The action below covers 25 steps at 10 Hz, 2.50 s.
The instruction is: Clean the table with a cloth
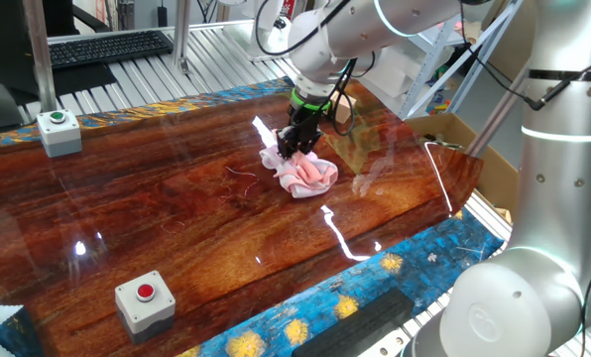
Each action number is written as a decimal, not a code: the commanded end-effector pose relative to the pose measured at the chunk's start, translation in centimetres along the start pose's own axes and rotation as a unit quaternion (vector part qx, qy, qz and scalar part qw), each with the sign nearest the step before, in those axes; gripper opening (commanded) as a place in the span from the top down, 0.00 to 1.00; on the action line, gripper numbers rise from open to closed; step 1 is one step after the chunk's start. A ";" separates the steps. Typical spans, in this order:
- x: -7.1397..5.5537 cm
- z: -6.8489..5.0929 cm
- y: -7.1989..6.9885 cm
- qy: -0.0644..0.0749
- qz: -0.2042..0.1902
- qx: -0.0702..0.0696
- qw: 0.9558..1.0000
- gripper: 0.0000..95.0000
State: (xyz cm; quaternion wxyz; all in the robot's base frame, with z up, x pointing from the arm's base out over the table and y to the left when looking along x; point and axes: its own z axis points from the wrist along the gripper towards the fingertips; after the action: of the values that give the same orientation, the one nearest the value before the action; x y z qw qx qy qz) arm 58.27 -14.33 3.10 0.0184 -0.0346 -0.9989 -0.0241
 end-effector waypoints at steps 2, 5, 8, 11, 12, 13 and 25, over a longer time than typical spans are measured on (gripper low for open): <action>0.0 -0.5 1.2 -0.002 0.005 0.001 1.000 1.00; -0.1 -1.0 3.1 -0.004 0.020 0.003 1.000 1.00; -0.4 -0.7 5.3 -0.010 0.041 0.003 0.999 1.00; -0.5 0.1 7.9 -0.021 0.067 0.001 0.998 1.00; -0.6 0.3 8.6 -0.021 0.073 0.000 0.997 1.00; -0.7 0.5 9.1 -0.021 0.077 -0.001 0.997 1.00; 0.7 2.1 16.1 -0.028 0.147 -0.009 0.989 1.00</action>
State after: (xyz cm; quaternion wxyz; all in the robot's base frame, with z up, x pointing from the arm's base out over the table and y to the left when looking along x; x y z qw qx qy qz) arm 58.61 1.91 1.81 -0.0072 -0.1831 -0.9827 -0.0277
